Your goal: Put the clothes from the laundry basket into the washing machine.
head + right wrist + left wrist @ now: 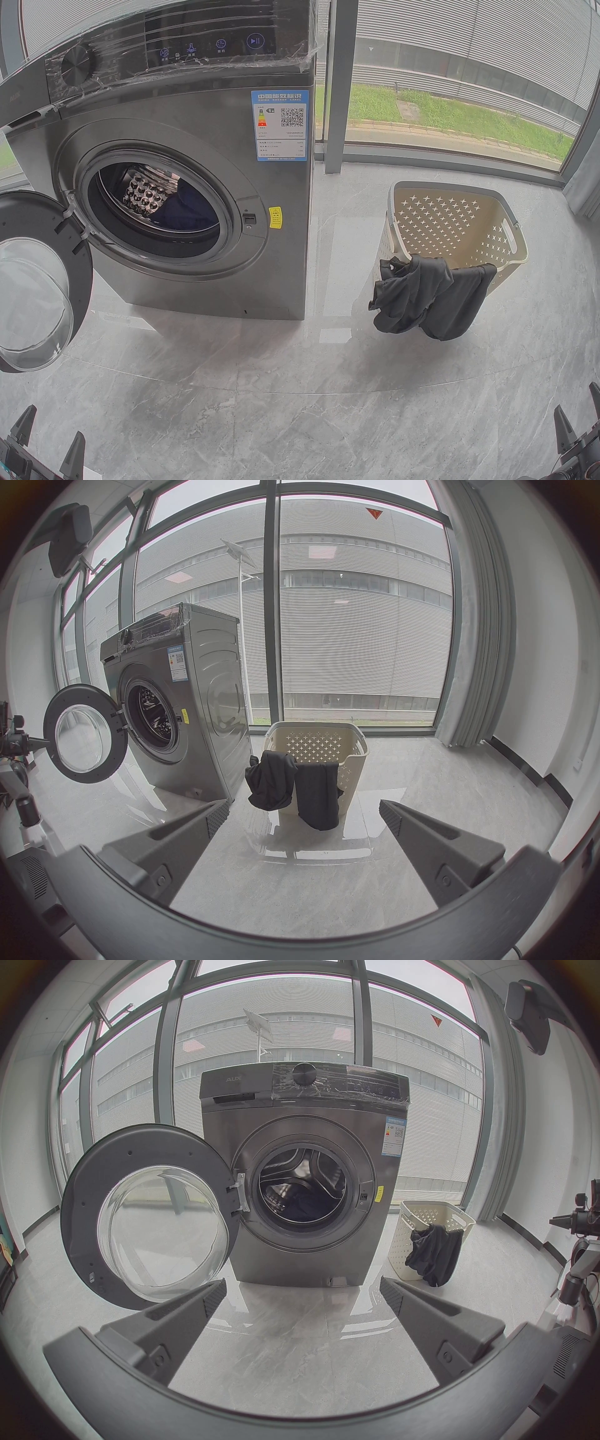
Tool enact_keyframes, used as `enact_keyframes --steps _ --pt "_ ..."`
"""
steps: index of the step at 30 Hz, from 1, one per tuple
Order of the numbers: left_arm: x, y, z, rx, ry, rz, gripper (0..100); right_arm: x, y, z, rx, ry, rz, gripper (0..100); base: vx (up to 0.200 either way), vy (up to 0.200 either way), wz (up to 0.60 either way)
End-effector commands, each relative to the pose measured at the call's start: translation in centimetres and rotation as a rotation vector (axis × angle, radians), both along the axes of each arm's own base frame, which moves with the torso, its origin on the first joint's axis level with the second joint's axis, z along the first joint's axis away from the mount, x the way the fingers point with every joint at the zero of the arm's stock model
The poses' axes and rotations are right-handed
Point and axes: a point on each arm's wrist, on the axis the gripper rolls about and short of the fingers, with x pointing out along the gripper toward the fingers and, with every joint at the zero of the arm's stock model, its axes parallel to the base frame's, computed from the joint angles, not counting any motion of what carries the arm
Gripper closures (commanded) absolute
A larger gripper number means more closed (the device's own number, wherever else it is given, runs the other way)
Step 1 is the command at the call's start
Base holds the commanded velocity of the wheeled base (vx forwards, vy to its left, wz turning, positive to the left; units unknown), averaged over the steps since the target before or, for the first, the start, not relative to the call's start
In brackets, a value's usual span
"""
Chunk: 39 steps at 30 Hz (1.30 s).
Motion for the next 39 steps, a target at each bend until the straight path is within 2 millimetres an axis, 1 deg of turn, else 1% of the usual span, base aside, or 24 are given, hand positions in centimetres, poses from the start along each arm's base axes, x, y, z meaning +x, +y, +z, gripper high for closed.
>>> enact_keyframes --steps 1,6,39 --pt "-0.01 0.00 -0.30 -0.001 0.000 -0.001 0 0.05 0.00 -0.51 0.000 0.007 0.001 0 0.000 0.000 0.00" --pt "-0.01 0.00 -0.30 0.002 0.000 0.001 0 0.05 0.00 -0.51 0.000 0.007 0.001 0 0.000 0.000 0.00" --pt "0.02 -0.01 -0.29 0.007 -0.007 0.001 0 0.05 0.00 -0.51 0.000 0.007 0.001 0 0.000 -0.200 0.00"
